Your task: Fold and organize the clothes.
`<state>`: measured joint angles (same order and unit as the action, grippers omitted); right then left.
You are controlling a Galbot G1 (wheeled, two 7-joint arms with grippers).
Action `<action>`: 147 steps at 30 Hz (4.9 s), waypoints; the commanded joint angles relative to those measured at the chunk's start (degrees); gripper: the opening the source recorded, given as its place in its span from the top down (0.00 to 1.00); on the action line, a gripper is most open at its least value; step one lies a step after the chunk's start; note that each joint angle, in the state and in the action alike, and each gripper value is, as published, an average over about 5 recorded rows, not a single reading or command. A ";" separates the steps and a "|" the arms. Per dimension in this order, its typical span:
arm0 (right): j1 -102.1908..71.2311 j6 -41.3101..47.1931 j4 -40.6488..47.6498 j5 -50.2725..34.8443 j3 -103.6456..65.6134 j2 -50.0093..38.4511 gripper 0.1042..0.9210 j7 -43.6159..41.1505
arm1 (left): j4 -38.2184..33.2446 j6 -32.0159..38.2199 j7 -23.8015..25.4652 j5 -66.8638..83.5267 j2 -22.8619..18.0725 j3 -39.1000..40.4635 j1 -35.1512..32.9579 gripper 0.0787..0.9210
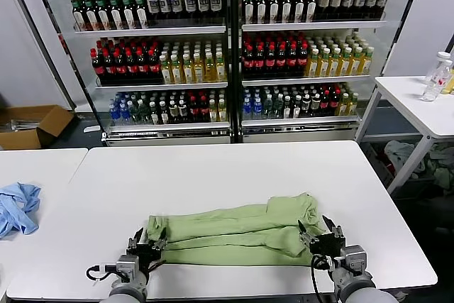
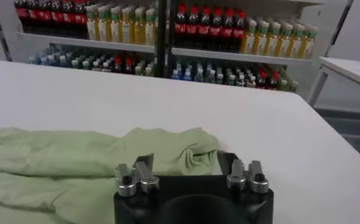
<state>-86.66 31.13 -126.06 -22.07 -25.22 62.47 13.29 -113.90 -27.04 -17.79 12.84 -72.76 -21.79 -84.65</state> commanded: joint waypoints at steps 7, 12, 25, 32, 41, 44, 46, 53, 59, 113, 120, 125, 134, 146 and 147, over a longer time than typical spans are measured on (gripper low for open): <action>-2.20 -0.89 -1.86 1.68 -0.54 0.19 0.12 -0.28 | 2.96 0.87 -1.70 2.19 -3.22 -2.45 -0.56 0.64; -1.56 -1.09 -2.08 1.17 -0.90 -0.46 0.12 -0.27 | 0.85 2.14 -0.49 6.96 2.79 -10.89 0.03 0.81; -0.95 -1.68 -2.06 0.91 -0.61 -0.95 0.12 -0.47 | -14.12 2.22 0.13 38.46 14.13 -30.82 -0.12 0.95; -1.33 -1.93 -2.05 1.23 -0.31 -0.92 0.12 -0.57 | -22.89 0.18 0.52 56.45 -0.11 -12.12 -0.93 0.95; -1.44 -2.35 -2.39 1.59 -0.23 -0.77 0.12 -0.89 | -14.22 2.10 0.99 47.55 -8.04 5.49 4.66 0.95; -1.41 -2.50 -2.43 1.58 -0.23 -1.00 0.12 -1.03 | -9.00 2.10 1.01 37.75 -9.10 8.96 6.72 0.95; -1.21 -2.60 -2.30 1.52 -0.24 -1.24 0.12 -1.12 | -6.10 2.05 1.34 31.42 -9.26 11.27 7.59 0.95; -0.02 -2.90 -1.32 1.11 -0.24 -2.17 0.12 -1.20 | -2.16 6.79 5.28 6.92 -8.66 14.33 9.35 0.86; -0.30 -3.00 -1.60 1.15 -0.40 -2.50 0.12 -1.35 | -9.85 6.67 8.08 5.87 -8.02 12.61 7.99 0.66; 3.56 -3.86 3.05 0.88 0.50 -2.26 0.12 -1.58 | 7.58 -3.88 15.92 71.79 -2.40 -20.07 5.54 0.83; 5.32 -3.89 3.59 -0.80 0.71 -2.95 0.12 -1.58 | 3.31 -3.75 12.88 74.25 3.24 -34.01 4.07 0.96; 6.59 -4.07 3.57 -1.57 1.08 -3.16 0.12 -1.66 | 0.76 -3.64 10.68 69.21 13.15 -45.64 3.48 0.96; 6.05 -4.73 2.43 -1.38 1.01 -3.28 0.12 -1.84 | -13.86 -2.61 10.70 37.75 13.97 -29.10 4.00 0.96; 4.55 -5.92 0.79 1.64 0.03 -2.97 0.12 -2.30 | 4.24 -3.08 6.75 -9.98 -6.74 15.49 17.52 0.96; 4.69 -5.98 0.68 1.48 -0.29 -3.28 0.12 -2.33 | 5.08 -3.38 6.48 -10.81 -7.82 17.13 18.46 0.96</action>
<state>-81.73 25.74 -124.21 -21.78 -24.40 59.41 11.12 -118.68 -30.04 -8.36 40.33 -68.06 -39.99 -75.98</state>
